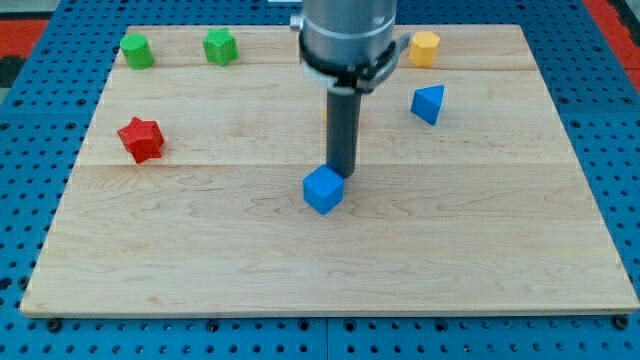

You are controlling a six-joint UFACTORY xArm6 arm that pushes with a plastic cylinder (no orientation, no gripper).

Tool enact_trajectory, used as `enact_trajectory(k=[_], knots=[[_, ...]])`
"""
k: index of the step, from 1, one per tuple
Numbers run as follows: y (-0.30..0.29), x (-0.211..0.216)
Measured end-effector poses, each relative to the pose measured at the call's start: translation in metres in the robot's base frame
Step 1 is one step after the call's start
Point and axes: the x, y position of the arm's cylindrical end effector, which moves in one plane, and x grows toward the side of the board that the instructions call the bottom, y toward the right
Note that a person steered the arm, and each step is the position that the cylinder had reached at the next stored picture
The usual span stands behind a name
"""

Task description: Move the blue cube slightly right

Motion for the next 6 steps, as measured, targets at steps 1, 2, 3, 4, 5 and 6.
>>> enact_trajectory(k=[1,2,3,4,5,6], knots=[[-0.023,0.006],[-0.116,0.014],[-0.046,0.058],[0.037,0.045],[-0.031,0.028],[0.061,-0.014]])
